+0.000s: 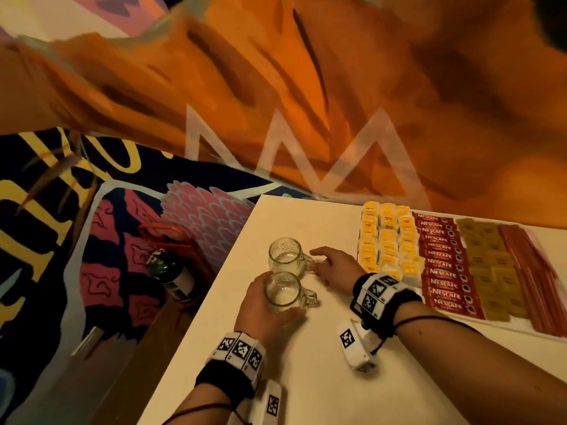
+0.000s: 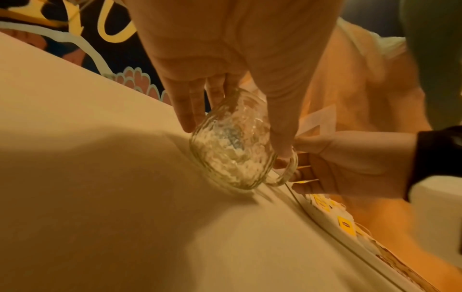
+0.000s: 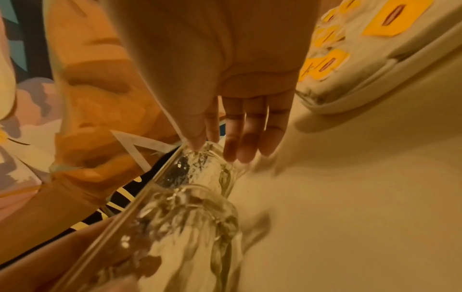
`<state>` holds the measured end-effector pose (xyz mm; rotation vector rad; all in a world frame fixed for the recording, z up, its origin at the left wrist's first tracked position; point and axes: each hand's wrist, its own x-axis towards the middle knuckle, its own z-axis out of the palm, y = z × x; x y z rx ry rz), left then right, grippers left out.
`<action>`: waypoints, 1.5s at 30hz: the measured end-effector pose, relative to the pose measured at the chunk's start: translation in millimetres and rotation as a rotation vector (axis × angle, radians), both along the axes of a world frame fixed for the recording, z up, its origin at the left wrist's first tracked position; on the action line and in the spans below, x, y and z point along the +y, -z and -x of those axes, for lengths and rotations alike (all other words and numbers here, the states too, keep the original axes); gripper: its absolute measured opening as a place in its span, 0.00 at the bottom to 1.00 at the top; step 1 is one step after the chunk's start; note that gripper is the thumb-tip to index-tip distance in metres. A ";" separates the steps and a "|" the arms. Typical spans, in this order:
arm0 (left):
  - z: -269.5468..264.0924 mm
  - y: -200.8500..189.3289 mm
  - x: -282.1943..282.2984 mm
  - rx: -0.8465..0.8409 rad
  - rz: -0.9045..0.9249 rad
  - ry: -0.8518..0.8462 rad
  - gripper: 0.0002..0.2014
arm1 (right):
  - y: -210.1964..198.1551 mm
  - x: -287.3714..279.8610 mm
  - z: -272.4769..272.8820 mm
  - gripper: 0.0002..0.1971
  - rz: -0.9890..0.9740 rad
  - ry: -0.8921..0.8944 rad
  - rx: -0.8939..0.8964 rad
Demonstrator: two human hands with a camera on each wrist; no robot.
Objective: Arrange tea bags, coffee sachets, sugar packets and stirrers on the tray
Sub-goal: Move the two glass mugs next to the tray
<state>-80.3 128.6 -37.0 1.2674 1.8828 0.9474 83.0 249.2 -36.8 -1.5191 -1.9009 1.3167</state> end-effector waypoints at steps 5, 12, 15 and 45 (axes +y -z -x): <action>3.2 -1.4 2.3 -0.041 0.020 0.019 0.39 | 6.2 8.1 13.6 0.09 0.012 0.038 0.030; 1.4 6.4 -0.3 -0.047 0.027 -0.002 0.37 | 13.7 1.2 19.4 0.08 0.086 0.050 0.144; 4.6 4.4 3.5 -0.029 0.027 0.062 0.35 | 16.1 -3.0 17.2 0.07 0.088 0.036 0.150; -43.6 15.8 -19.4 -0.445 0.069 -0.183 0.09 | 14.0 -56.6 -15.6 0.08 0.367 0.248 0.422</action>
